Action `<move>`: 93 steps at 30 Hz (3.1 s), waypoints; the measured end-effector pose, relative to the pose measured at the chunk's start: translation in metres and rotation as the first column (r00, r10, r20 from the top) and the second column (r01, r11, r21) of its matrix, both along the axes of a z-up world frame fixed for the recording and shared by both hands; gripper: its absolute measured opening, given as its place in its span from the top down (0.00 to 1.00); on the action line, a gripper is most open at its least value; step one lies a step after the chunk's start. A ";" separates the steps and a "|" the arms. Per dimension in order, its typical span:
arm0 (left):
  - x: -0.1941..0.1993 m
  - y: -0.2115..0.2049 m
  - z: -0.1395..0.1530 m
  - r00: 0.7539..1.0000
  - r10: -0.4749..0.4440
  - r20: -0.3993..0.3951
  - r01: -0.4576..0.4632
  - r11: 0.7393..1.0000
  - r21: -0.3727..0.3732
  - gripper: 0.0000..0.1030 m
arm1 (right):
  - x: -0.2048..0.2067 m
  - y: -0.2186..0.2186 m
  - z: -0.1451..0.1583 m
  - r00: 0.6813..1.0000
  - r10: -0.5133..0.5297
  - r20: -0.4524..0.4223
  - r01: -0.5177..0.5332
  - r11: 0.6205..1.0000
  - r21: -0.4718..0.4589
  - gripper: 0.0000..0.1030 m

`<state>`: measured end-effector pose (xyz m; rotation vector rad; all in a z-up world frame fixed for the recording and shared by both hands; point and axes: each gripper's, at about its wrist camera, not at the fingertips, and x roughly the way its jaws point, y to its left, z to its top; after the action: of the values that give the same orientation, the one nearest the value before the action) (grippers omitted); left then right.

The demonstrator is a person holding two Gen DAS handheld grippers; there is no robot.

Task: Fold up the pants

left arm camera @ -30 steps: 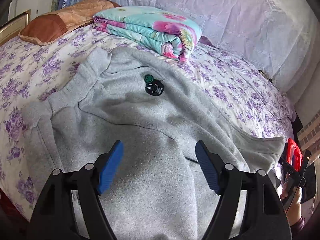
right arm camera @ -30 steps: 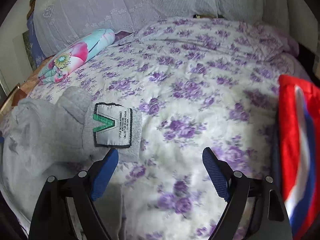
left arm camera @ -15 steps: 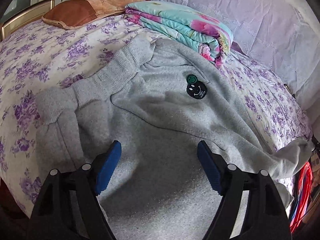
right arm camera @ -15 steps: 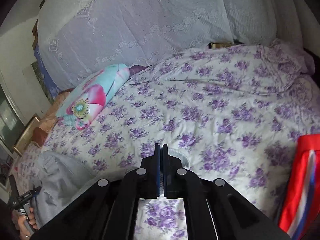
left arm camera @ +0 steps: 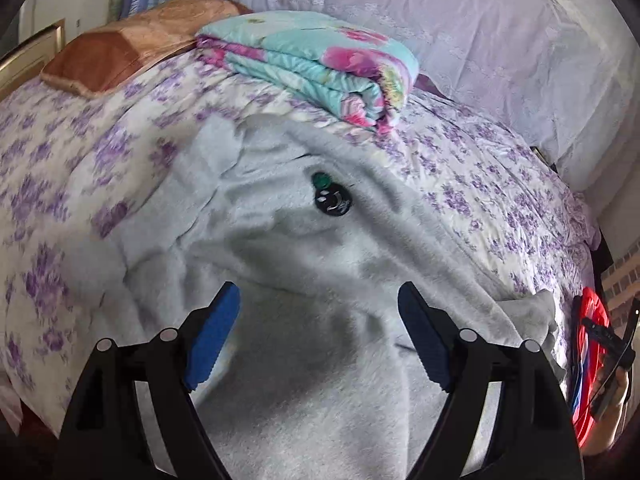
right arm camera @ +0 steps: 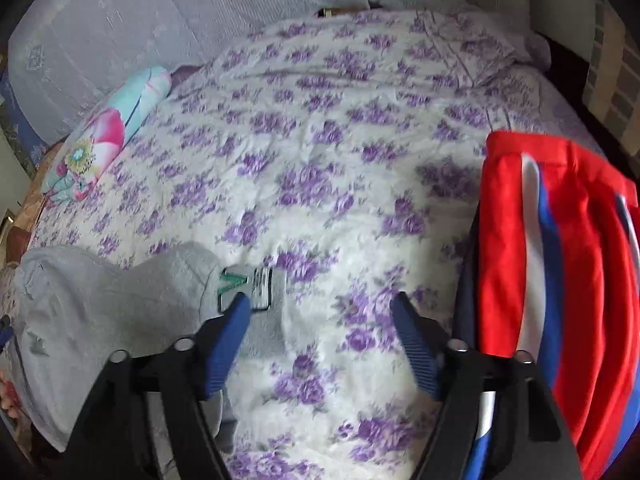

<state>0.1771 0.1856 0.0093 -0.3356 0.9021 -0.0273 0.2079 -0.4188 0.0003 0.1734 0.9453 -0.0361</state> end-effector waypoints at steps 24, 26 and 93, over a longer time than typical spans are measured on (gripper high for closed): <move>0.195 -0.043 -0.001 0.978 -0.021 -0.209 0.029 0.999 0.038 0.19 | 0.022 0.044 -0.069 0.973 0.211 -0.095 -0.198 0.971 0.132 0.80; 0.201 -0.038 -0.002 0.969 -0.029 -0.245 0.028 1.000 -0.010 0.19 | 0.025 0.044 -0.071 0.974 0.206 -0.098 -0.192 0.972 0.137 0.79; -0.021 0.060 -0.067 0.968 0.133 -0.212 -0.150 0.986 -0.067 0.61 | -0.191 0.039 0.050 0.928 0.001 0.372 -0.063 0.986 0.156 0.89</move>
<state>0.1563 0.2457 -0.0573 -0.4858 1.0835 0.1042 0.0174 -0.3800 0.0500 0.3070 0.5704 0.1038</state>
